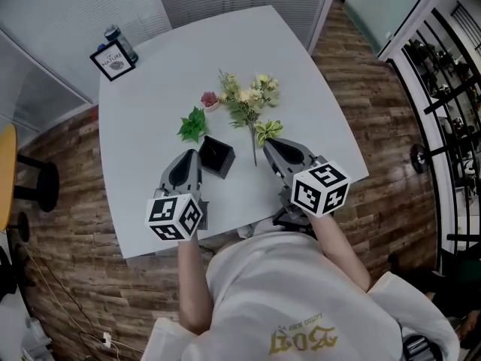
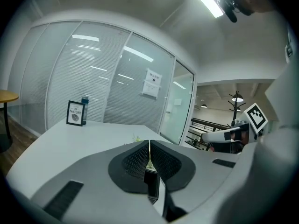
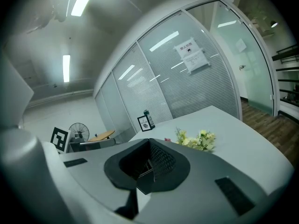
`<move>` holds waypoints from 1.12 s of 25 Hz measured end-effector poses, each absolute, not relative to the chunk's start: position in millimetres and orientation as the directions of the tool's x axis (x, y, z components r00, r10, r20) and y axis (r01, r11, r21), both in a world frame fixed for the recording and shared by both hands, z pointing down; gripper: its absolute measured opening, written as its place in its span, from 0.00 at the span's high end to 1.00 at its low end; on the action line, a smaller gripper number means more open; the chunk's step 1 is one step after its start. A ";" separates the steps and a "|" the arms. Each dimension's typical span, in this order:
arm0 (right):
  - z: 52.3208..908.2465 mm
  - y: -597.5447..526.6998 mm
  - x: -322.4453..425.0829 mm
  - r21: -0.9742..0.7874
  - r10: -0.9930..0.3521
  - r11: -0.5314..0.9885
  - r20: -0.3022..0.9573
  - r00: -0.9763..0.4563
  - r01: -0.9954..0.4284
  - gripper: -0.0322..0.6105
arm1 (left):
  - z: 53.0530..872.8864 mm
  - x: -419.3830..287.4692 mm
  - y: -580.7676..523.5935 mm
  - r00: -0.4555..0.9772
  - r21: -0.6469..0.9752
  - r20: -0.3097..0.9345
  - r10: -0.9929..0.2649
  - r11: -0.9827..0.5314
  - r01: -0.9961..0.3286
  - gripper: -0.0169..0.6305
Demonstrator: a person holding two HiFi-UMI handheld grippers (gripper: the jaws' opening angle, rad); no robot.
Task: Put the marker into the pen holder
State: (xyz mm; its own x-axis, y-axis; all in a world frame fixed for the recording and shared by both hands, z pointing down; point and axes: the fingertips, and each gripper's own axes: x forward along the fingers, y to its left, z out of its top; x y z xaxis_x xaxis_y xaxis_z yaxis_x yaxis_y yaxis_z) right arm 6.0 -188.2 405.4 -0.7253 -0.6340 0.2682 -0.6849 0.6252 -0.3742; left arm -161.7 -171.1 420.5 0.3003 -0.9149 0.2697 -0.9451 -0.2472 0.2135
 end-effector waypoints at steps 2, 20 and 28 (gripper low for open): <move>404.1 -187.8 5.8 -0.374 -0.634 0.627 0.266 -0.727 -0.683 0.92 | 418.6 -161.0 -170.7 0.306 0.218 0.268 -0.913 -0.252 -0.943 0.95; 404.0 -186.1 1.1 -0.366 -0.626 0.638 0.267 -0.733 -0.678 0.92 | 423.4 -154.5 -171.5 0.349 0.239 0.286 -0.893 -0.286 -0.928 0.95; 407.6 -187.4 -0.9 -0.364 -0.621 0.640 0.273 -0.735 -0.676 0.92 | 428.7 -156.0 -172.9 0.355 0.249 0.290 -0.889 -0.288 -0.925 0.95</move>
